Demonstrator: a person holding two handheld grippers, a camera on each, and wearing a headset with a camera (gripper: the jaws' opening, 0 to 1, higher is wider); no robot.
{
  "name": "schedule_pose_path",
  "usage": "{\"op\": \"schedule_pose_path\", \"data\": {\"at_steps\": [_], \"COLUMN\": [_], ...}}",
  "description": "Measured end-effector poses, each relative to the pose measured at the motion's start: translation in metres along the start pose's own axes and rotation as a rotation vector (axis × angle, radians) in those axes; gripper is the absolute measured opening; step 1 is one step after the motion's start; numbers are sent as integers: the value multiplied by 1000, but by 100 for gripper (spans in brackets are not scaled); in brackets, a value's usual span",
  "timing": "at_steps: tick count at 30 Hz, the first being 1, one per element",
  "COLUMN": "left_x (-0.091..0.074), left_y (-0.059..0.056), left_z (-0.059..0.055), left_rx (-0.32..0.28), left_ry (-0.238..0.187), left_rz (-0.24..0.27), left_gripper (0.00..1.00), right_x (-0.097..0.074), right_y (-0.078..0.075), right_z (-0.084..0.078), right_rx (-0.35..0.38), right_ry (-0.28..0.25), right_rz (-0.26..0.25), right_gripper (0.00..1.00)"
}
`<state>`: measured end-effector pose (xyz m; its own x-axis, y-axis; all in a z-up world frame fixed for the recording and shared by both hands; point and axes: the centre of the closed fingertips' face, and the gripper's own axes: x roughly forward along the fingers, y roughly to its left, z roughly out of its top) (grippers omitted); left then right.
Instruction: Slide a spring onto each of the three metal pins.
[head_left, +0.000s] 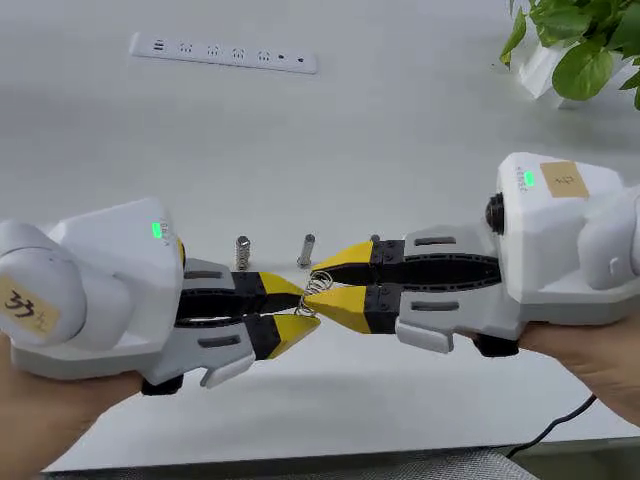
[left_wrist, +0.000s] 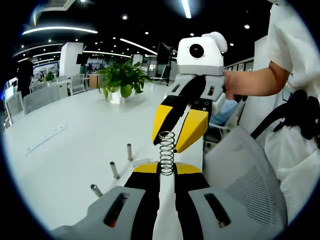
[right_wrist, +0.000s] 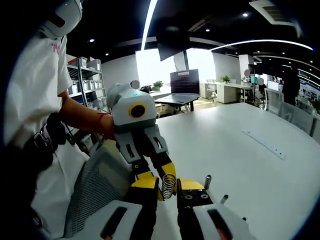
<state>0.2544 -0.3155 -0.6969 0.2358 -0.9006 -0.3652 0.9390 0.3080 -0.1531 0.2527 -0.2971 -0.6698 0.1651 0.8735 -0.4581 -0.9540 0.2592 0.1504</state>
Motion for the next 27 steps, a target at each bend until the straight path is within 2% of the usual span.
{"op": "schedule_pose_path", "data": {"at_steps": [3, 8, 11, 14, 16, 17, 21, 24, 27], "left_x": [0, 1, 3, 4, 5, 5, 7, 8, 8], "left_y": [0, 0, -2, -3, -3, -3, -5, -5, -4], "left_z": [0, -2, -3, -4, -5, -5, -5, -7, -7], "left_rx": [2, 21, 26, 28, 30, 31, 36, 40, 39], "left_ry": [1, 19, 26, 33, 35, 36, 38, 44, 42], "left_rz": [1, 1, -4, -7, -8, -9, -14, -14, -14], "left_gripper": [6, 6, 6, 6, 6, 6, 6, 6, 6], "right_x": [0, -8, -11, -12, -11, -9, -5, -4, -2], "right_y": [2, -2, -2, 2, 5, 4, 5, 1, 2], "right_z": [-2, -3, -2, -5, -7, -8, -6, -10, -12], "right_rx": [-12, -110, -179, -252, -272, -311, -367, -422, -446], "right_ry": [22, 131, 202, 308, 351, 383, 448, 516, 549], "right_rz": [14, 54, 103, 187, 224, 238, 294, 339, 372], "right_gripper": [13, 16, 16, 17, 17, 17, 17, 17, 15]}}
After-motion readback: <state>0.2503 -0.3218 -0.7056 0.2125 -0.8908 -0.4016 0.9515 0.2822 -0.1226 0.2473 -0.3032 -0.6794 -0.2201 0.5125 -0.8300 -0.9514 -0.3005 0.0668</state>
